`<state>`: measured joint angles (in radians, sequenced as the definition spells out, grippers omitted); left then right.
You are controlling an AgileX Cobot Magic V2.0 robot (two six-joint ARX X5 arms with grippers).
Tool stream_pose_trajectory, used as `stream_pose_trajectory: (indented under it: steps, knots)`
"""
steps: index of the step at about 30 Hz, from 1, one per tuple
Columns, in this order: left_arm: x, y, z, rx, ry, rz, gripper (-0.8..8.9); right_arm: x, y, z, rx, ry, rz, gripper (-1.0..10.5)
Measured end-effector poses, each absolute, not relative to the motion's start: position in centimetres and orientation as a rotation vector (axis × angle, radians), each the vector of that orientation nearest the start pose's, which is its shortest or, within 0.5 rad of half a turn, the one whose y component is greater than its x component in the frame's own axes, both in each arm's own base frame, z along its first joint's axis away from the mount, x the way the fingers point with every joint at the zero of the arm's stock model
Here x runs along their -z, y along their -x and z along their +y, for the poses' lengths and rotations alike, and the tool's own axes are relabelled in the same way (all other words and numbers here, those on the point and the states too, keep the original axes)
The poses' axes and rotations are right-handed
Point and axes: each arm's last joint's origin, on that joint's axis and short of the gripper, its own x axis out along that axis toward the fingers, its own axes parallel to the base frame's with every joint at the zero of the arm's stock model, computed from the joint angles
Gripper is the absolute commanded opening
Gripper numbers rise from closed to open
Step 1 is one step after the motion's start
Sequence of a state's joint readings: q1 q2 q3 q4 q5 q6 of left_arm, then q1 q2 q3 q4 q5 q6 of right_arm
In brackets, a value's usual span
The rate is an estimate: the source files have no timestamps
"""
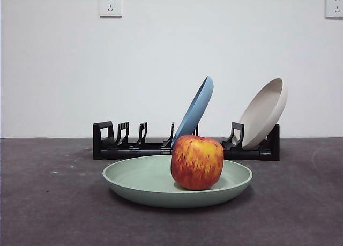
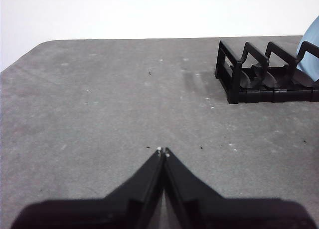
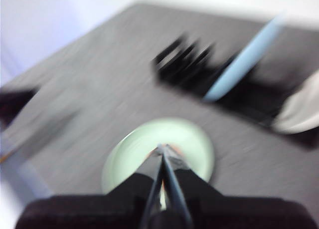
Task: Take the green plate from the plate rack,put the plate on the table,take the apple from the table,put the apple in the plate
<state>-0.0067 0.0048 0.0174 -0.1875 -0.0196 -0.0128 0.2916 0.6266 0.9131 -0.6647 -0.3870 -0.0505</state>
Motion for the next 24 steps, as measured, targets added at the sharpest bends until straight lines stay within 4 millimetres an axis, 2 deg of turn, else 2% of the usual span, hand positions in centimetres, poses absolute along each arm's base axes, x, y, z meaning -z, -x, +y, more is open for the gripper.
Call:
stream_pose_trajectory:
  steps: [5,14,21,24]
  knots:
    - [-15.1,-9.5,0.0,-0.014,0.01,0.174,-0.03,-32.8,-9.9,2.4,-0.523,0.057,0.22,0.0]
    - [-15.1,-9.5,0.0,-0.014,0.01,0.175,-0.03,-24.1,-9.7,1.4,-0.419,0.094,0.021,0.0]
    - [-15.1,-9.5,0.0,-0.014,0.01,0.175,-0.03,-18.7,-9.6,1.0,-0.27,0.022,0.064,0.0]
    - [-15.1,-9.5,0.0,-0.014,0.01,0.175,-0.03,-17.4,-9.6,1.0,-0.267,-0.009,0.071,0.0]
